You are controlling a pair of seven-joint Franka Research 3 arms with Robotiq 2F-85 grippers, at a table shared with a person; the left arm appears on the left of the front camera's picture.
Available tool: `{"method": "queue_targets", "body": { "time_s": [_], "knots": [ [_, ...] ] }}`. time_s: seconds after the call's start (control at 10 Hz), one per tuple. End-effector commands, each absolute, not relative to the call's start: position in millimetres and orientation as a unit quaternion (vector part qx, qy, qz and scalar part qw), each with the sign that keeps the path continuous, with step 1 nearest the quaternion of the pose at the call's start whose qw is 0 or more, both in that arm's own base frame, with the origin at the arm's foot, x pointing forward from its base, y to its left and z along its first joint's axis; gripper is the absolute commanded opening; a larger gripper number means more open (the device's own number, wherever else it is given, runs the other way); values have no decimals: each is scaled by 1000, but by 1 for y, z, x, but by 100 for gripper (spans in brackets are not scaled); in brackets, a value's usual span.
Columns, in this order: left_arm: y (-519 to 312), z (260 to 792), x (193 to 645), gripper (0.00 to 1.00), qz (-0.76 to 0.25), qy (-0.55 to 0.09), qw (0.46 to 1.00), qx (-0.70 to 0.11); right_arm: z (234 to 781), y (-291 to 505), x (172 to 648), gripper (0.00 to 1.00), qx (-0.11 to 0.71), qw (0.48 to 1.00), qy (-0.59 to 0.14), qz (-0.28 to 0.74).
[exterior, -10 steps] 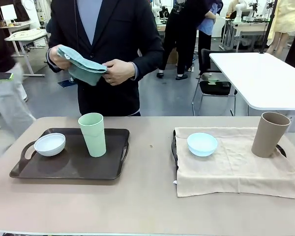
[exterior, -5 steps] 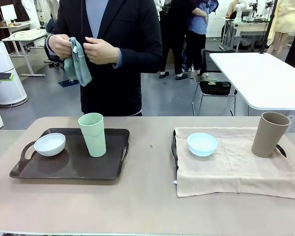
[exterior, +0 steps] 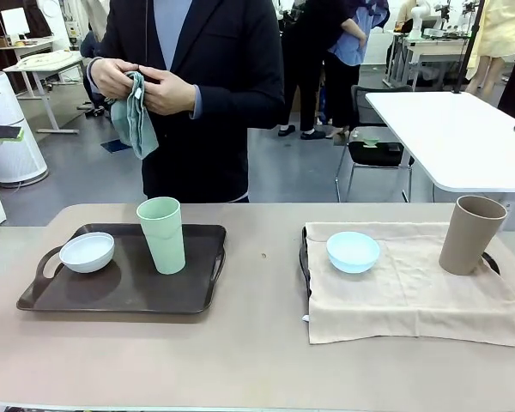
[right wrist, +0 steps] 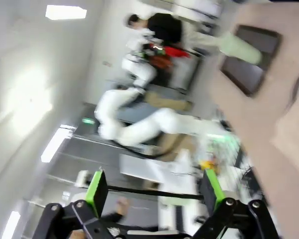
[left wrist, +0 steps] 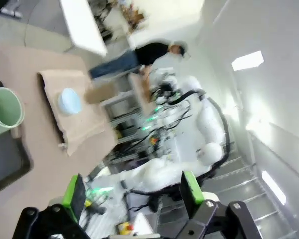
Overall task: Set up a tray with a mat and arrange the tableware.
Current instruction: Pick up the Picnic Bowl and Reusable plastic cup from the Handle tray in front of the human's position and hold them in the air.
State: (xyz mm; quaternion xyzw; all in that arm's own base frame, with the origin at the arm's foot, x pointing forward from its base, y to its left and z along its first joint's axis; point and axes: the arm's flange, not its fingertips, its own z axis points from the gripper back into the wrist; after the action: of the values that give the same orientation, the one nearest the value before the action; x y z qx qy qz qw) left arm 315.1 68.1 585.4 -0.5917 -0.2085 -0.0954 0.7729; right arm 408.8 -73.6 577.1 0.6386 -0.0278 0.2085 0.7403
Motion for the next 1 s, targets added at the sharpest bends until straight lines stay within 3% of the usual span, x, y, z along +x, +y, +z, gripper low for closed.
{"method": "queue_targets", "body": {
  "time_s": [0.0, 0.2, 0.3, 0.5, 0.7, 0.8, 0.9],
  "knots": [
    [64, 612, 301, 100, -142, -229, 849, -455, 637, 6, 406, 100, 458, 826, -75, 319],
    [64, 644, 295, 100, -163, -168, 913, -335, 677, 92, 441, 100, 320, 837, -109, 431],
    [68, 656, 296, 100, -160, -131, 937, -283, 669, 132, 464, 100, 283, 824, -109, 480],
    [75, 673, 301, 100, -148, -47, 966, -206, 618, 197, 496, 100, 157, 809, -185, 535],
    [69, 685, 307, 100, -148, 16, 983, -103, 562, 254, 488, 100, 166, 761, -243, 578],
    [62, 694, 310, 100, -158, 12, 985, -73, 551, 261, 473, 100, 220, 735, -221, 601],
    [76, 672, 301, 100, -133, -25, 981, -138, 596, 251, 504, 100, 159, 777, -187, 579]
  ]
}}
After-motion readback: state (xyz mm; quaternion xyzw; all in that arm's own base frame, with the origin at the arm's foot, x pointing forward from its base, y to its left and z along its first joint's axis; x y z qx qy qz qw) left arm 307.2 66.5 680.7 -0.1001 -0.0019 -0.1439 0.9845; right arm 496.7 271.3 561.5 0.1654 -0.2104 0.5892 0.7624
